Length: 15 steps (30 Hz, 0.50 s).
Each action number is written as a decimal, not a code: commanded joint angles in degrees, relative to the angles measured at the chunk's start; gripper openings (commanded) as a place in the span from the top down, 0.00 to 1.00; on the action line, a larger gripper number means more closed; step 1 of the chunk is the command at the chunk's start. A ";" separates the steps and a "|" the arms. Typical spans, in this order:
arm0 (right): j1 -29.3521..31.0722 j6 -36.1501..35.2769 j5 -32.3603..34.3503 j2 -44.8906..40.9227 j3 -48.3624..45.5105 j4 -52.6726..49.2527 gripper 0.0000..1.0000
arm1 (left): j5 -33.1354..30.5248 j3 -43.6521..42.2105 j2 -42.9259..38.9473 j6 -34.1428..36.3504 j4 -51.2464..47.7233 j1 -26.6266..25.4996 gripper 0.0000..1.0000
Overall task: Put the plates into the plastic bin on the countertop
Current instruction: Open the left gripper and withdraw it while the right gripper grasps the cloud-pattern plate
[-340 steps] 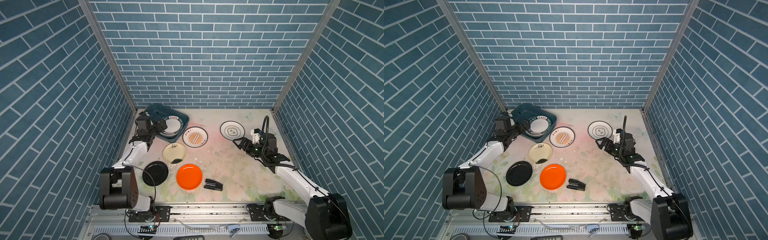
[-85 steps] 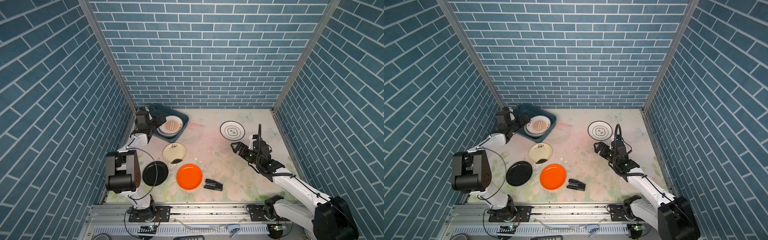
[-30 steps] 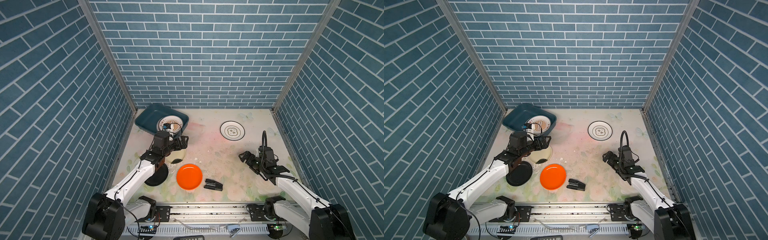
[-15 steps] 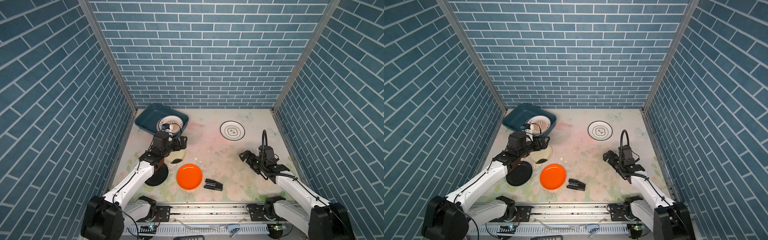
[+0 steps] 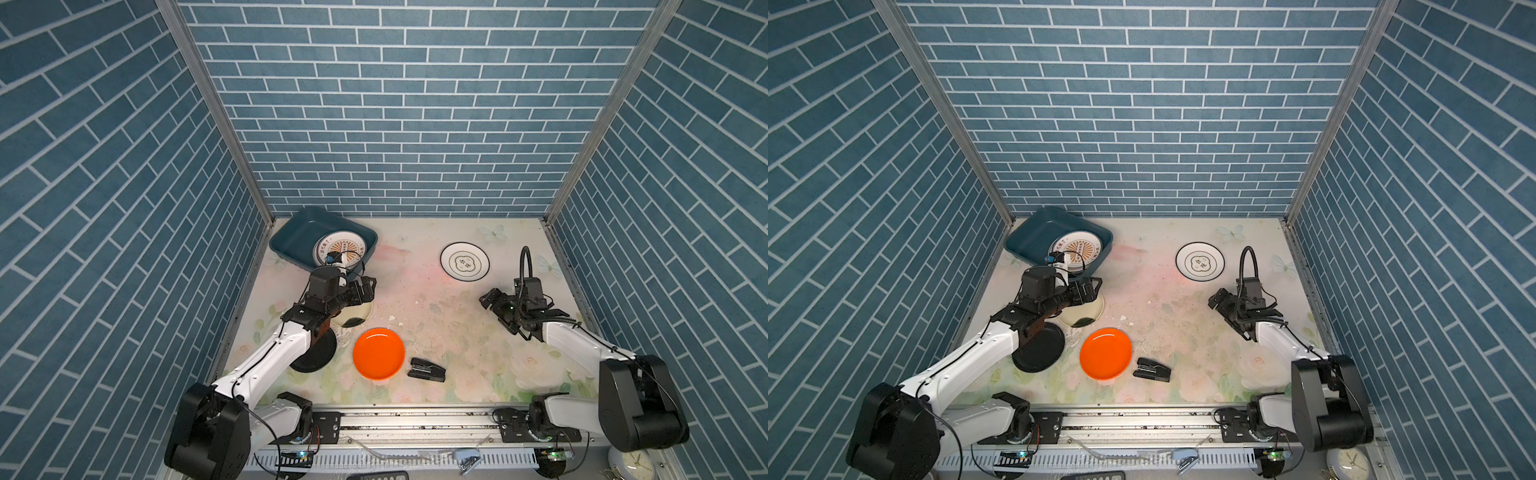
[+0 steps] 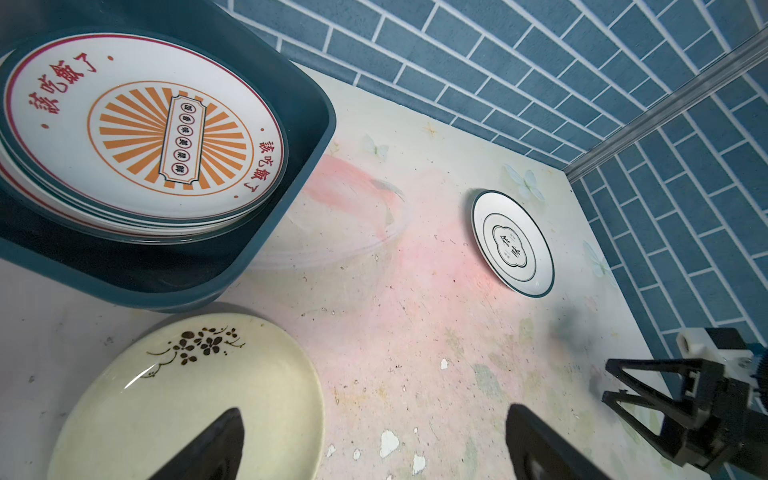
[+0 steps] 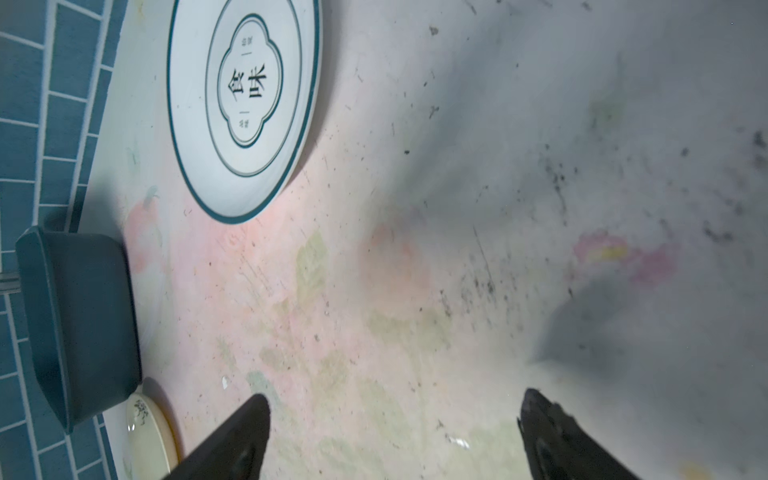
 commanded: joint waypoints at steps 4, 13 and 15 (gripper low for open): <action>-2.59 -1.96 -2.62 11.32 5.73 8.09 0.11 | 1.37 -1.04 1.43 0.32 2.92 -0.35 0.00; -3.80 0.25 -4.73 23.40 11.78 17.13 0.26 | -1.07 0.43 2.95 3.11 -0.32 -0.24 0.00; -4.04 0.79 -4.32 25.24 12.46 18.68 0.32 | -1.18 0.62 3.25 3.22 -0.77 -0.14 0.00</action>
